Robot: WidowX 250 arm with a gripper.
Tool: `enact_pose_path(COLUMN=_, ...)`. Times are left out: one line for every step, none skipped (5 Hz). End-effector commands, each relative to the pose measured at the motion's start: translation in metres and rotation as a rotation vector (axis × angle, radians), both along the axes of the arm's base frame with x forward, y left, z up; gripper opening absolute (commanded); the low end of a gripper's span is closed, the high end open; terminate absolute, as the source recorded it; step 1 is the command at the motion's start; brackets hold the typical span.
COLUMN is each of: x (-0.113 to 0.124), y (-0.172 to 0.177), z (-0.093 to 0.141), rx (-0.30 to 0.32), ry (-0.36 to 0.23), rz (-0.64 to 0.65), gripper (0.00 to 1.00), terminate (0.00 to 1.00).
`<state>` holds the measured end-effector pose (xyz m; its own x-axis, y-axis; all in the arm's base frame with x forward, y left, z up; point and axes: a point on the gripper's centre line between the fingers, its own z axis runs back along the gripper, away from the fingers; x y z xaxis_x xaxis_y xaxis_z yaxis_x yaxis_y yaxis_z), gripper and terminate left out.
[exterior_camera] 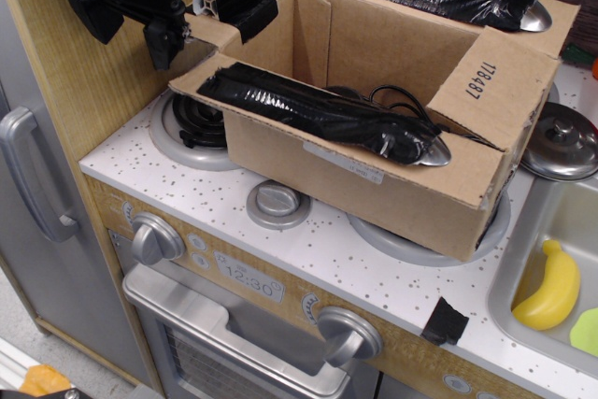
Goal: Close small4fbox flaps
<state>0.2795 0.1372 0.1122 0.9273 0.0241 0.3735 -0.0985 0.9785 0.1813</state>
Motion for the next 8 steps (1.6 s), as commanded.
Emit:
enact_pose_path(x=0.017, y=0.007, z=0.010, rx=0.072, ry=-0.168, rz=-0.026, gripper=1.00, terminate=0.00)
enact_pose_path(x=0.015, y=-0.004, z=0.035, rx=0.134, ry=-0.205, rz=-0.023, gripper=1.00, terminate=0.00)
enact_pose_path(x=0.011, y=-0.014, z=0.054, rx=0.181, ry=-0.245, rz=-0.026, gripper=1.00, terminate=0.00)
enact_pose_path(x=0.008, y=-0.027, z=0.071, rx=0.197, ry=-0.276, rz=-0.052, gripper=1.00, terminate=0.00)
enact_pose_path(x=0.019, y=-0.038, z=0.073, rx=0.169, ry=-0.290, rz=-0.078, gripper=1.00, terminate=0.00)
enact_pose_path(x=0.029, y=-0.048, z=0.071, rx=0.088, ry=-0.256, rz=-0.098, gripper=1.00, terminate=0.00)
enact_pose_path(x=0.038, y=-0.064, z=0.067, rx=0.006, ry=-0.213, rz=-0.108, gripper=1.00, terminate=0.00)
enact_pose_path(x=0.033, y=-0.082, z=0.064, rx=-0.036, ry=-0.191, rz=-0.101, gripper=1.00, terminate=0.00)
